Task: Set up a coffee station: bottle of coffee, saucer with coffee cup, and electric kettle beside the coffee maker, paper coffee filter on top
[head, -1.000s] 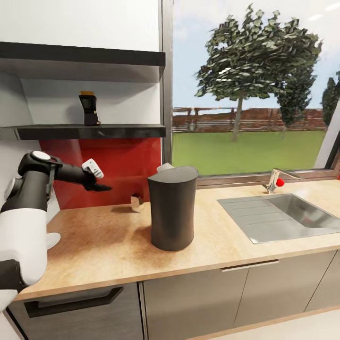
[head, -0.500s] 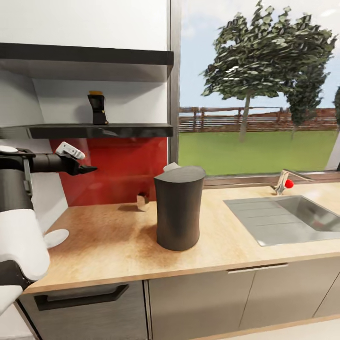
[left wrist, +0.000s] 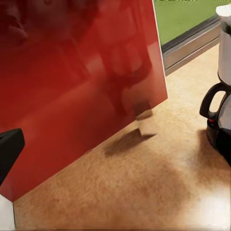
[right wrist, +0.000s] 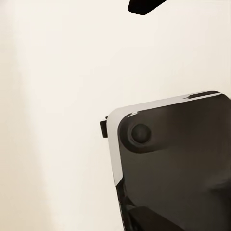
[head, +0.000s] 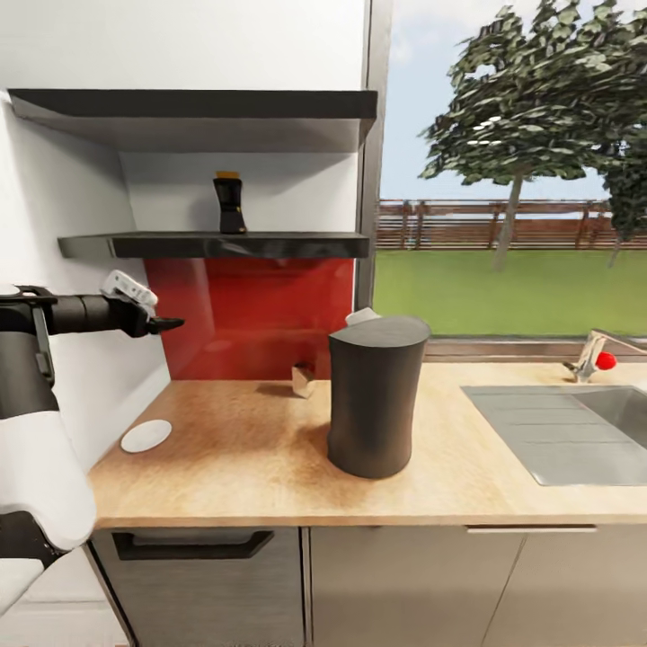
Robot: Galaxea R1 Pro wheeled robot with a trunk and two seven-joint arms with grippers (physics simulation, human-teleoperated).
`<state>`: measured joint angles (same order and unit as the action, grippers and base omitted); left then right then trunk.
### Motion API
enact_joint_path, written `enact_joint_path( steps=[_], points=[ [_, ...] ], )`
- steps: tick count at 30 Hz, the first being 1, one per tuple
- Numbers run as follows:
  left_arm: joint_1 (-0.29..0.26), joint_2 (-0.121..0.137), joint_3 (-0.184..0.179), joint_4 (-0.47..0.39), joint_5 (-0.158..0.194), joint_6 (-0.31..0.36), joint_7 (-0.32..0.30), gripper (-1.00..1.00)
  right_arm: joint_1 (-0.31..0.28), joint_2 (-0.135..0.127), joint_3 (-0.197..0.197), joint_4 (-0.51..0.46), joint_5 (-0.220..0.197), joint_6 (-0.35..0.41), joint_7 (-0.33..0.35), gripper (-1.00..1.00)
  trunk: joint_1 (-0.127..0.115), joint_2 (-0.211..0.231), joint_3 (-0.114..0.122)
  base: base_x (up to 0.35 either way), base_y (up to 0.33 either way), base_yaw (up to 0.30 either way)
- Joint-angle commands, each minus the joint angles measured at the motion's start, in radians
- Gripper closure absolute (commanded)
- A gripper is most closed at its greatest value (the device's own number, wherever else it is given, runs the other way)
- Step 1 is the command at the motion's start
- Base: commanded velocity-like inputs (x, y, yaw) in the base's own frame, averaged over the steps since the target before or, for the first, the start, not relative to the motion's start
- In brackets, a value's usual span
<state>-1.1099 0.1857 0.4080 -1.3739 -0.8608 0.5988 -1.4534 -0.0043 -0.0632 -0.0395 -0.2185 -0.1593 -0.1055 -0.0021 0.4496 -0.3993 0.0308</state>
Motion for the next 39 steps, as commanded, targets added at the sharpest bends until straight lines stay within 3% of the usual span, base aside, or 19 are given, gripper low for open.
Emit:
enact_joint_path(
  steps=[1, 3, 6, 9, 14, 17, 21, 24, 28, 29, 32, 34, 39],
  points=[
    [-0.003, -0.002, 0.001, -0.008, -0.006, 0.012, -0.006, -1.0, 0.0, 0.0, -0.002, 0.001, -0.006, -0.003, 0.001, -1.0, 0.0, -0.001, -0.001, 0.0, 0.0, 0.247],
    [-0.009, -0.005, 0.001, -0.014, -0.007, 0.021, -0.002, -1.0, 0.0, 0.0, -0.002, 0.001, -0.006, -0.003, 0.001, -1.0, 0.0, -0.001, -0.002, 0.0, 0.0, 0.247],
    [-0.041, -0.019, -0.001, -0.018, -0.006, 0.086, 0.009, -1.0, 0.0, 0.0, -0.002, 0.001, -0.006, -0.003, 0.001, -1.0, 0.0, -0.001, -0.004, 0.0, 0.0, 0.199],
    [-0.114, -0.031, -0.001, -0.018, -0.005, 0.175, 0.043, -1.0, 0.0, 0.0, -0.002, 0.001, -0.005, -0.003, 0.001, -1.0, 0.0, -0.001, -0.005, 0.0, 0.0, 0.08],
    [-0.258, -0.038, -0.003, 0.003, -0.003, 0.279, 0.088, -1.0, 0.0, 0.0, -0.002, 0.001, -0.005, -0.003, 0.001, -1.0, 0.0, -0.001, -0.005, 0.0, 0.0, 0.021],
    [-0.354, -0.039, -0.018, 0.061, -0.007, 0.337, 0.116, -1.0, 0.0, 0.0, -0.002, 0.001, -0.005, -0.003, 0.001, -1.0, 0.0, -0.001, -0.005, 0.0, 0.0, 0.004],
    [-0.494, -0.042, -0.055, 0.203, -0.011, 0.382, 0.211, -1.0, 0.0, 0.0, -0.002, 0.001, -0.005, -0.003, 0.001, -1.0, 0.0, -0.001, -0.005, 0.0, 0.0, 0.001],
    [-0.597, -0.053, -0.083, 0.339, -0.007, 0.39, 0.329, -1.0, 0.0, 0.0, -0.002, 0.001, -0.005, -0.003, 0.001, -1.0, 0.0, -0.001, -0.005, 0.0, 0.0, 0.0],
    [-0.719, -0.106, -0.097, 0.54, -0.008, 0.388, 0.571, -1.0, 0.0, 0.0, -0.002, 0.001, -0.005, -0.003, 0.001, -1.0, 0.0, -0.001, -0.005, 0.0, 0.0, 0.0],
    [-0.728, -0.112, -0.097, 0.559, -0.007, 0.387, 0.605, -1.0, 0.0, 0.0, -0.002, 0.001, -0.005, -0.003, 0.001, -1.0, 0.0, -0.001, -0.005, 0.0, 0.0, 0.0],
    [-0.758, -0.152, -0.097, 0.638, 0.007, 0.379, 0.804, -1.0, 0.0, 0.0, -0.002, 0.001, -0.004, -0.003, 0.001, -1.0, 0.0, -0.001, -0.005, 0.0, 0.0, 0.0],
    [-0.764, -0.172, -0.096, 0.676, 0.015, 0.364, 0.892, -1.0, 0.0, 0.0, -0.002, 0.001, -0.004, -0.003, 0.001, -1.0, 0.0, -0.001, -0.005, 0.0, 0.0, 0.0],
    [-0.766, -0.214, -0.091, 0.793, 0.047, 0.253, 1.09, -1.0, 0.0, -0.002, -0.003, 0.001, -0.003, -0.004, 0.001, -1.0, 0.0, -0.001, -0.005, 0.0, 0.0, 0.0]
  ],
)
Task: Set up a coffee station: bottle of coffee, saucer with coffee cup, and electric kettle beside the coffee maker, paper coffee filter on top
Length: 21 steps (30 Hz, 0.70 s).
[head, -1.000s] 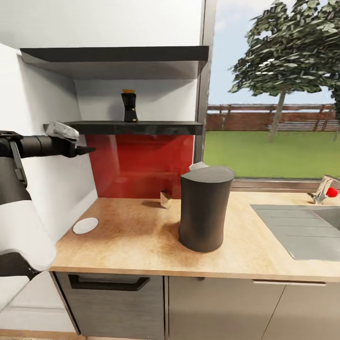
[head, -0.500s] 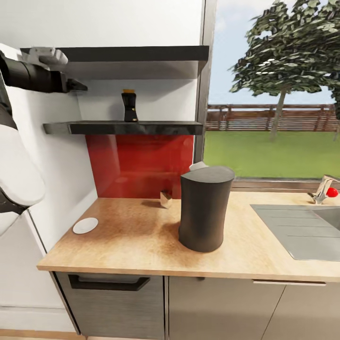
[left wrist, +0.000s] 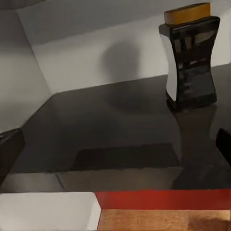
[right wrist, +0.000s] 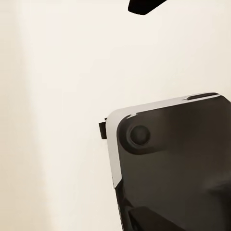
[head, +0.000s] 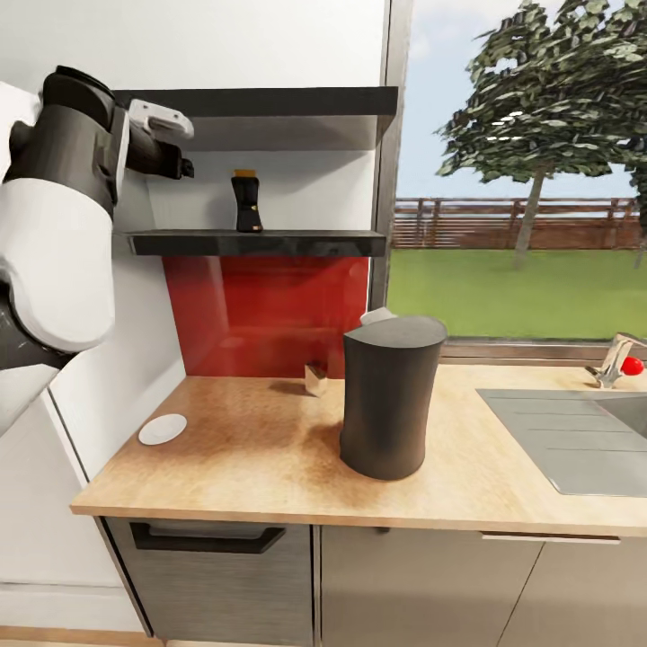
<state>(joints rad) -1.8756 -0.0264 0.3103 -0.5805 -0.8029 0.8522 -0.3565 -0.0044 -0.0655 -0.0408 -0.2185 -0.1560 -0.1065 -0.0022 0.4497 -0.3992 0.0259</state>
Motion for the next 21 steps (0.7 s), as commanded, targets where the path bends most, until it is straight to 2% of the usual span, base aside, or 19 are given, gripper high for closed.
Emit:
enact_joint_path(
  steps=[1, 3, 6, 8, 10, 13, 15, 17, 21],
  points=[
    [0.0, -0.006, 0.008, 0.011, -0.005, -0.016, 0.019, -1.0, 0.0, 0.0, -0.002, 0.001, -0.007, -0.004, 0.001, -1.0, 0.0, -0.001, 0.0, 0.0, 0.0, 0.0],
    [0.005, -0.027, 0.01, 0.041, 0.027, -0.07, 0.127, -1.0, 0.0, 0.0, -0.002, 0.001, -0.007, -0.003, 0.001, -1.0, 0.0, -0.001, 0.0, 0.0, 0.0, 0.0],
    [0.009, -0.05, 0.011, 0.054, 0.075, -0.121, 0.238, -1.0, 0.0, 0.0, -0.002, 0.001, -0.007, -0.004, 0.001, -1.0, 0.0, -0.001, 0.0, 0.0, 0.0, 0.0],
    [0.012, -0.069, 0.011, 0.065, 0.14, -0.176, 0.326, -1.0, 0.0, 0.0, -0.002, 0.001, -0.007, -0.004, 0.001, -1.0, 0.0, -0.001, 0.0, 0.0, 0.0, 0.0],
    [0.013, -0.078, 0.009, 0.085, 0.187, -0.209, 0.369, -1.0, 0.0, 0.0, -0.002, 0.001, -0.007, -0.004, 0.001, -1.0, 0.0, -0.001, 0.0, 0.0, 0.0, 0.0],
    [0.014, -0.085, 0.008, 0.134, 0.239, -0.254, 0.404, -1.0, 0.0, 0.0, -0.002, 0.001, -0.007, -0.004, 0.001, -1.0, 0.0, -0.001, 0.0, 0.0, 0.0, 0.0],
    [0.015, -0.088, 0.008, 0.175, 0.256, -0.298, 0.415, -1.0, 0.0, 0.0, -0.002, 0.001, -0.007, -0.004, 0.001, -1.0, 0.0, -0.001, 0.0, 0.0, 0.0, 0.0],
    [0.014, -0.089, 0.007, 0.216, 0.264, -0.34, 0.419, -1.0, 0.0, 0.0, -0.002, 0.001, -0.007, -0.004, 0.001, -1.0, 0.0, -0.001, 0.0, 0.0, 0.0, 0.0],
    [0.014, -0.087, 0.008, 0.253, 0.268, -0.37, 0.422, -1.0, 0.0, 0.0, -0.002, 0.001, -0.007, -0.004, 0.001, -1.0, 0.0, -0.001, 0.0, 0.0, 0.0, 0.0]
  ],
)
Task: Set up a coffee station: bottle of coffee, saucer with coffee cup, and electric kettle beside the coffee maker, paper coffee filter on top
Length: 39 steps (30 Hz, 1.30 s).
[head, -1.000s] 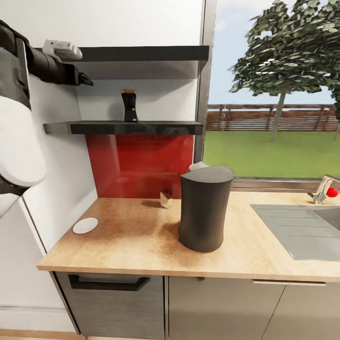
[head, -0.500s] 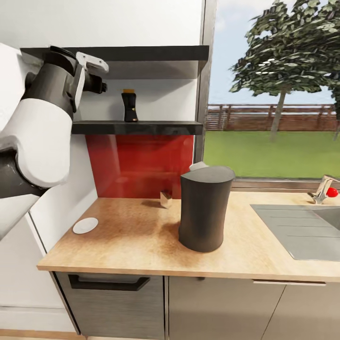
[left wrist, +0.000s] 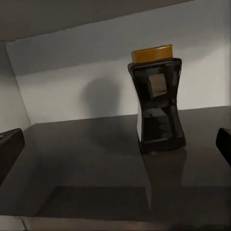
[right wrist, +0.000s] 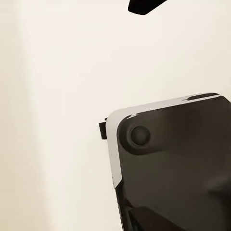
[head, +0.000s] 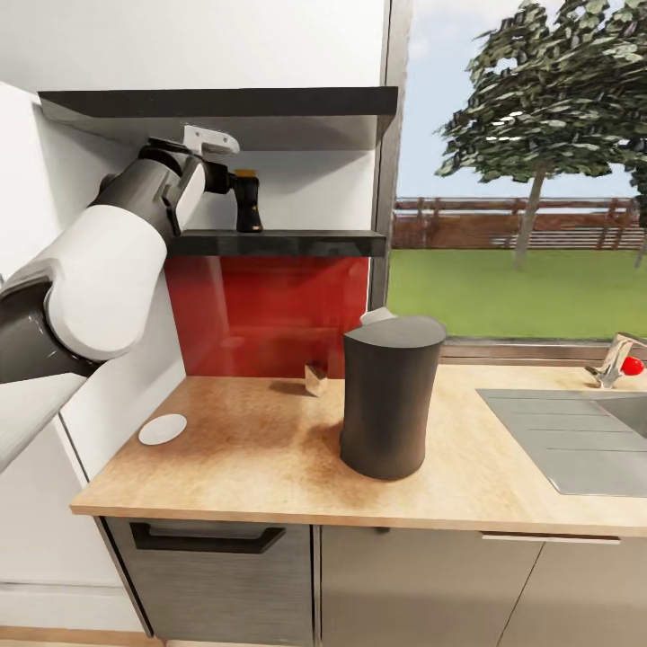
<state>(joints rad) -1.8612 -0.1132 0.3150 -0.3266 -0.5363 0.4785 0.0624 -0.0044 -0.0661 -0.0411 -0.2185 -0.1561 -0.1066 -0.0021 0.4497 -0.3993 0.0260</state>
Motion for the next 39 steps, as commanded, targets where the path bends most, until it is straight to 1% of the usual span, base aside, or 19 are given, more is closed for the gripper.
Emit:
enact_joint_path(
  steps=[1, 15, 18, 19, 21, 23, 31, 33, 37, 39],
  points=[
    [0.001, -0.001, 0.003, 0.004, 0.002, -0.001, 0.003, -1.0, 0.0, 0.0, -0.002, 0.001, -0.007, -0.004, 0.001, -1.0, 0.0, -0.001, 0.0, 0.0, 0.0, 0.0],
    [0.001, 0.002, 0.007, -0.006, 0.018, -0.009, 0.007, -1.0, 0.0, 0.0, -0.002, 0.002, -0.008, -0.003, 0.001, -1.0, 0.0, -0.001, 0.0, 0.0, 0.0, 0.0],
    [0.001, 0.003, 0.021, -0.007, 0.037, -0.008, 0.007, -1.0, 0.0, 0.0, -0.002, 0.002, -0.008, -0.002, 0.001, -1.0, 0.0, -0.001, 0.0, 0.0, 0.0, 0.0],
    [0.001, 0.004, 0.028, -0.007, 0.05, -0.008, 0.007, -1.0, 0.0, 0.0, -0.002, 0.002, -0.008, -0.002, 0.001, -1.0, 0.0, -0.001, 0.0, 0.0, 0.0, 0.0],
    [0.001, 0.004, 0.034, -0.007, 0.068, -0.008, 0.007, -1.0, 0.0, 0.0, -0.002, 0.002, -0.008, -0.002, 0.001, -1.0, 0.0, -0.001, 0.0, 0.004, 0.0, 0.0],
    [0.001, 0.005, 0.037, -0.006, 0.079, -0.008, 0.007, -1.0, 0.0, 0.0, -0.002, 0.003, -0.008, -0.002, 0.001, -1.0, 0.0, -0.001, 0.0, 0.068, -0.009, 0.0],
    [0.004, 0.006, 0.041, -0.003, 0.095, -0.008, 0.005, -1.0, 0.0, 0.0, -0.002, 0.003, -0.008, -0.002, 0.001, -1.0, 0.0, -0.001, 0.0, 0.257, -0.039, -0.029],
    [0.008, 0.005, 0.041, -0.003, 0.103, -0.008, 0.005, -1.0, 0.0, 0.0, -0.002, 0.002, -0.008, -0.002, 0.001, -1.0, 0.0, -0.001, 0.0, 0.254, -0.007, -0.203],
    [0.032, 0.006, 0.041, -0.005, 0.134, -0.015, 0.006, -1.0, 0.0, 0.0, -0.002, 0.002, -0.008, -0.002, 0.001, -1.0, 0.0, -0.001, 0.0, 0.11, -0.003, -0.262],
    [0.04, 0.006, 0.041, -0.006, 0.143, -0.023, 0.006, -1.0, 0.0, 0.0, -0.002, 0.002, -0.008, -0.002, 0.001, -1.0, 0.0, -0.001, 0.0, 0.038, -0.001, -0.254]
  ],
)
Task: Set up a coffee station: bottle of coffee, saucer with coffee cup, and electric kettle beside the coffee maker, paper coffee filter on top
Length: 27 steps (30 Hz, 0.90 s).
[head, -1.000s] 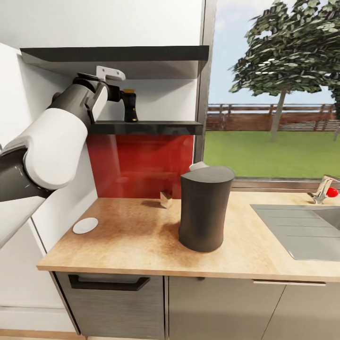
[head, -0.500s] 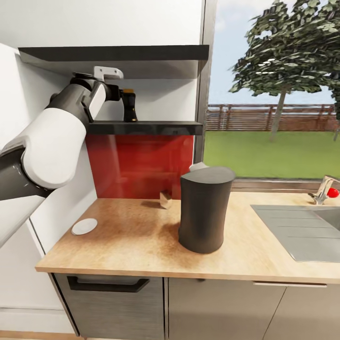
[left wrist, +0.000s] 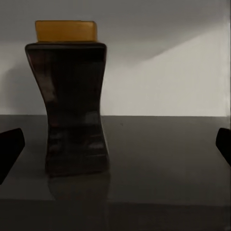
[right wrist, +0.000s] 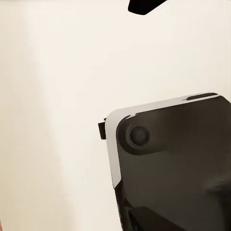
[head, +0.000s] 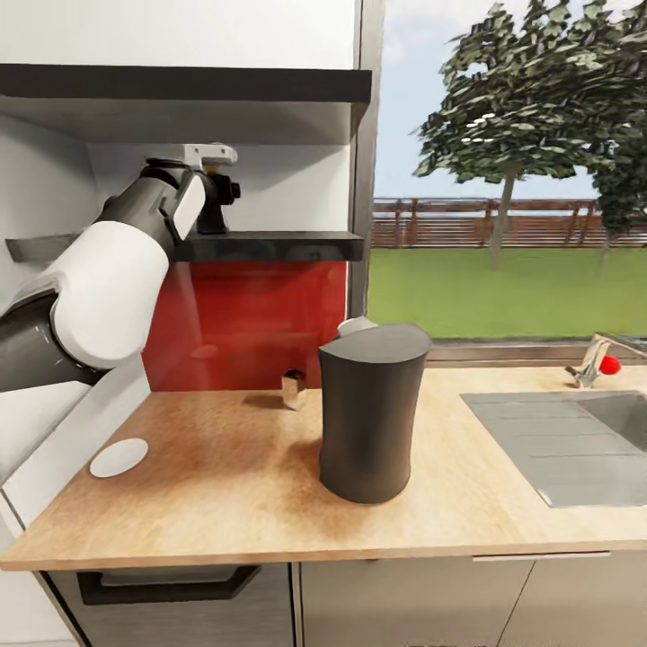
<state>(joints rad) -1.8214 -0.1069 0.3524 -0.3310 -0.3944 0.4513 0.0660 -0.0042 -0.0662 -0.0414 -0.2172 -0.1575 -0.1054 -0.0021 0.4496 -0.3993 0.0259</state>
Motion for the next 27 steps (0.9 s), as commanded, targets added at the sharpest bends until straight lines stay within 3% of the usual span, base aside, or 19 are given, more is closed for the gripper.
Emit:
enact_joint_path(
  steps=[1, 19, 27],
  points=[
    [0.004, -0.001, 0.003, -0.002, 0.004, -0.001, 0.003, -1.0, 0.0, 0.0, -0.002, 0.001, -0.007, -0.003, 0.001, -1.0, 0.0, -0.001, 0.0, 0.019, 0.0, -0.153],
    [0.013, 0.009, 0.002, -0.004, 0.007, -0.011, 0.003, -1.0, 0.0, -0.001, -0.002, -0.001, -0.006, -0.005, 0.0, -1.0, 0.0, -0.001, 0.0, 0.003, 0.0, -0.021],
    [0.023, 0.017, 0.001, -0.048, 0.005, -0.008, 0.006, -1.0, 0.0, -0.001, -0.002, -0.001, -0.007, -0.005, 0.0, -1.0, 0.0, -0.001, 0.0, 0.0, 0.006, 0.0]
  ],
)
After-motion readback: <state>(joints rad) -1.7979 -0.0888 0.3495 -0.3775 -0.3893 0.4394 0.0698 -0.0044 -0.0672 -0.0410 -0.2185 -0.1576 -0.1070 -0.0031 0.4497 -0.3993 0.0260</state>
